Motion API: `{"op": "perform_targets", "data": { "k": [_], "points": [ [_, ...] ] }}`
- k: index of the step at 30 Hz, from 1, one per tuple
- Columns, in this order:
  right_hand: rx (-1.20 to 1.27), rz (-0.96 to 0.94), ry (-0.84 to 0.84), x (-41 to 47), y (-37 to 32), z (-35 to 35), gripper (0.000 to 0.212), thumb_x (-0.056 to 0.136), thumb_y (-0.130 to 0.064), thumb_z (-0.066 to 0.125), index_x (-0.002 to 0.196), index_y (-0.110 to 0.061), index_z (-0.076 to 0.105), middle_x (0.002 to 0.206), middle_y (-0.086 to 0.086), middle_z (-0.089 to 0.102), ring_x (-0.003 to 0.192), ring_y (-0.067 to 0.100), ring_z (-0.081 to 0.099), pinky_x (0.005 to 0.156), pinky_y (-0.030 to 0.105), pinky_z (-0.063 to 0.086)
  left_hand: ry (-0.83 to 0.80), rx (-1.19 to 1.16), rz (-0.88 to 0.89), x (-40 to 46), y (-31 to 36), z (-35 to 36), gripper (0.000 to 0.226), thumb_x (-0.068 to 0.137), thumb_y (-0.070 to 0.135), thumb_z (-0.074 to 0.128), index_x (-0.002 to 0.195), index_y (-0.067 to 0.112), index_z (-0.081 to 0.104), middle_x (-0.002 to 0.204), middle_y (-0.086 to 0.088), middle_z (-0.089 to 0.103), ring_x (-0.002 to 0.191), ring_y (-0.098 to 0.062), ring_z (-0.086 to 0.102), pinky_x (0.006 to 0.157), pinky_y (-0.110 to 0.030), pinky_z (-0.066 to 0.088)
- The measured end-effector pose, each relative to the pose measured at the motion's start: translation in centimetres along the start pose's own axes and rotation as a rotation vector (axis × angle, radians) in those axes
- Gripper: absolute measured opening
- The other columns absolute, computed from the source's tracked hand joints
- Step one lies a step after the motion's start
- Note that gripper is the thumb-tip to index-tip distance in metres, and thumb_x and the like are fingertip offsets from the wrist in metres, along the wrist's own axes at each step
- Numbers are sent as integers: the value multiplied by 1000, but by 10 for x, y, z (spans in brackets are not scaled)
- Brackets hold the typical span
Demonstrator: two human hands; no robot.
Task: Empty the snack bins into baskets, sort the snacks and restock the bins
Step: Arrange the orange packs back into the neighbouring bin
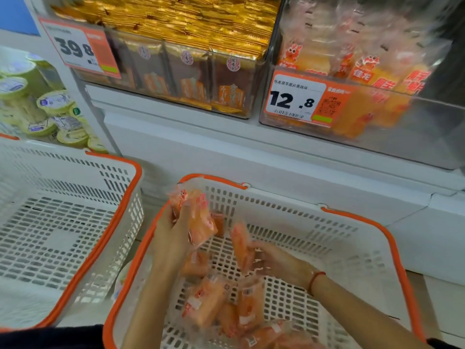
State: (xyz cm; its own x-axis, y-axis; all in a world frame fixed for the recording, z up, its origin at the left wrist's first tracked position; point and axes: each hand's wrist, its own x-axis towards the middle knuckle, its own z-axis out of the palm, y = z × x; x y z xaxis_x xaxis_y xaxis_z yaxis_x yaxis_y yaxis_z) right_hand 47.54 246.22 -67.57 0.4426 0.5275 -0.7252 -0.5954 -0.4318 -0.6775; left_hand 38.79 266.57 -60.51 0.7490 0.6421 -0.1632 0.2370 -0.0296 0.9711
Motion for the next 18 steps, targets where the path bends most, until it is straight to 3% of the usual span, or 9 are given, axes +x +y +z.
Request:
{"op": "perform_targets", "data": {
  "k": [2,5,7,8,10,12,14,16,18],
  "points": [
    [189,-63,-94,-35,-18,-22,25,82,-38,65,76,-14,63,98,14,62,89,27,61,82,34,44,-98,-44,-66,-2,0,13,23,103,34,43,101,22,63,90,0,67,83,-19,64,74,-37,52],
    [362,-118,-200,-74,-38,-43,32,81,-37,65,96,-9,70,105,18,65,97,31,61,81,35,47,-213,-123,-207,-10,7,39,27,104,35,36,104,26,62,94,2,69,86,-17,66,71,-31,52],
    [431,-178,-259,-97,-50,-51,34,89,-34,56,107,-5,61,113,22,61,105,35,58,85,38,47,-246,-112,-281,-13,19,57,34,103,43,37,101,21,62,87,-4,67,78,-23,64,74,-35,52],
    [451,-219,-251,-109,-55,-54,34,90,-32,56,109,-4,58,117,24,59,106,35,56,86,39,47,-245,-133,-313,-14,27,64,38,103,43,37,96,15,62,78,-8,63,70,-24,60,67,-32,49],
    [499,-294,-212,-129,-63,-61,41,81,-30,67,112,-5,57,124,26,55,107,36,53,84,39,48,-257,-159,-311,-16,47,72,41,104,38,35,83,9,54,59,-6,49,49,-17,49,50,-26,37],
    [535,-341,-196,-147,-74,-64,44,72,-30,75,107,-8,60,123,23,56,103,34,56,77,37,50,-302,-149,-284,-19,64,79,39,105,38,34,85,9,50,53,-3,49,43,-12,46,49,-27,36],
    [484,-328,-174,-163,-88,-61,35,78,-36,72,100,-11,64,112,19,62,94,30,61,73,35,51,-386,-219,-282,-28,80,89,42,103,47,34,101,13,58,74,-6,65,62,-14,57,66,-32,46],
    [377,-309,-73,-177,-100,-58,39,91,-48,55,106,-14,68,109,17,66,92,31,65,76,37,54,-439,-261,-266,-40,103,100,52,97,59,31,117,20,59,103,-10,67,86,-22,61,77,-36,47],
    [186,-335,36,-198,-112,-51,52,92,-60,45,120,-20,65,113,12,68,98,34,66,85,41,56,-486,-259,-142,-51,126,110,50,91,64,31,100,26,62,104,-10,66,92,-26,62,74,-34,46]
  ]
}}
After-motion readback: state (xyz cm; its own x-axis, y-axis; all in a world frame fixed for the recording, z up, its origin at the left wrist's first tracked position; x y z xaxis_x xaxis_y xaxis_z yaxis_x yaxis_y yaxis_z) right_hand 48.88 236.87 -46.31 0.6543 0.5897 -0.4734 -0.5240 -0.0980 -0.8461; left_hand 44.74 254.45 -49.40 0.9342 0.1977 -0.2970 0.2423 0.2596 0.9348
